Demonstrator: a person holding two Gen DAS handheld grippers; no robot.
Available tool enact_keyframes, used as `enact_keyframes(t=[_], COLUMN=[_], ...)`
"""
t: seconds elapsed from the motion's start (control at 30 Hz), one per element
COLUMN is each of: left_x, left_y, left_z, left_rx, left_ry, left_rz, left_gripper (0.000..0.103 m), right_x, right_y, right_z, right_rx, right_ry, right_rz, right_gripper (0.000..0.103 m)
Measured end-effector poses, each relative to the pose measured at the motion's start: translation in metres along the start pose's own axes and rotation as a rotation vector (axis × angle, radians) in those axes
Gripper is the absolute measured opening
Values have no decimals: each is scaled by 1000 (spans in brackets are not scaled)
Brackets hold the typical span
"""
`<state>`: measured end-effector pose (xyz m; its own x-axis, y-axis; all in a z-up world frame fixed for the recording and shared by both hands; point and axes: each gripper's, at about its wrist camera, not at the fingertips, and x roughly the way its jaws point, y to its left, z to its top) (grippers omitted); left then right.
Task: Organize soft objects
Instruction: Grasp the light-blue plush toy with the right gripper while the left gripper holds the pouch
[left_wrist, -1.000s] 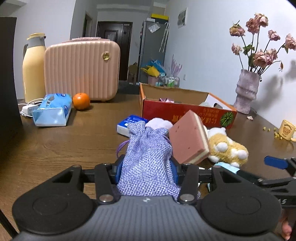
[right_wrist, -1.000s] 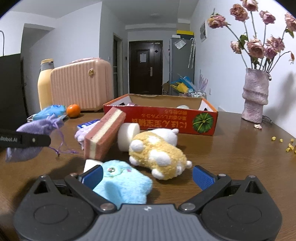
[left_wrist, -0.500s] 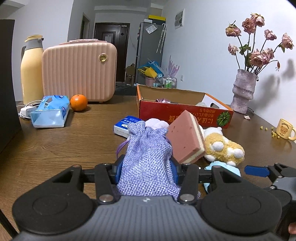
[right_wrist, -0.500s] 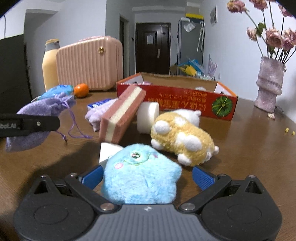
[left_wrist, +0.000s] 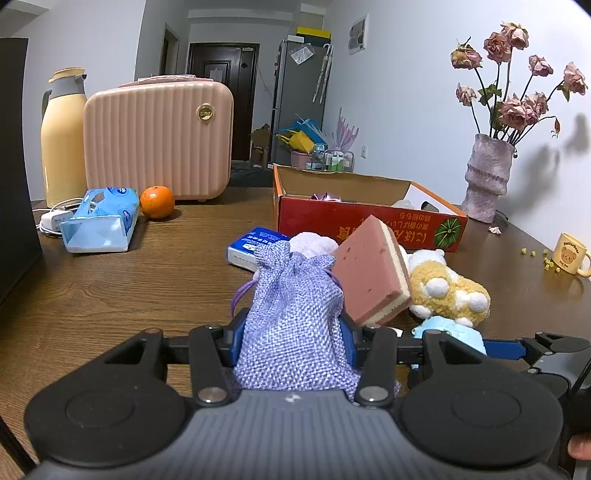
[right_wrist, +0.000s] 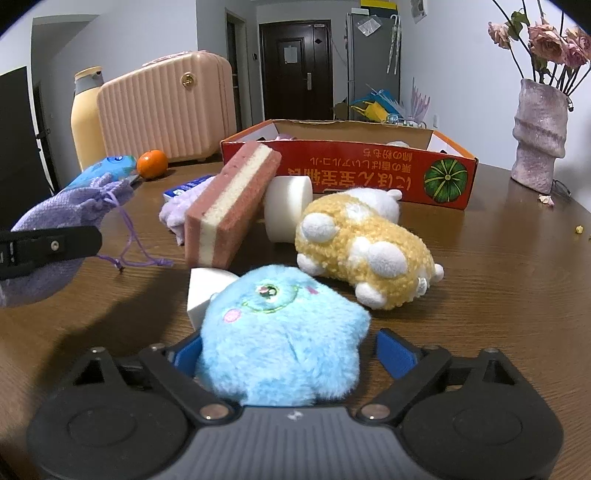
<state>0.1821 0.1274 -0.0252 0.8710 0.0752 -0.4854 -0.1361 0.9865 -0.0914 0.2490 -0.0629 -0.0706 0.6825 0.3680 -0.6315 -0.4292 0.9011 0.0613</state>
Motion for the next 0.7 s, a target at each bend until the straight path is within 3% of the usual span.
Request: enact_keyframes(t=[0.17, 0.43, 0.7], left_x=[0, 1, -4], left_y=[0, 0, -1], left_z=[0, 0, 0], left_rx=[2, 4, 10], left_ry=[2, 5, -15], left_rz=[1, 2, -3], left_gripper=[48, 48, 48], right_x=[-2, -9, -27], right_y=[1, 3, 4], right_z=[0, -1, -1], right_rx=[-5, -25, -37], right_ry=[-12, -54, -163], right_rz=[6, 14, 12], right_gripper=[72, 71, 70])
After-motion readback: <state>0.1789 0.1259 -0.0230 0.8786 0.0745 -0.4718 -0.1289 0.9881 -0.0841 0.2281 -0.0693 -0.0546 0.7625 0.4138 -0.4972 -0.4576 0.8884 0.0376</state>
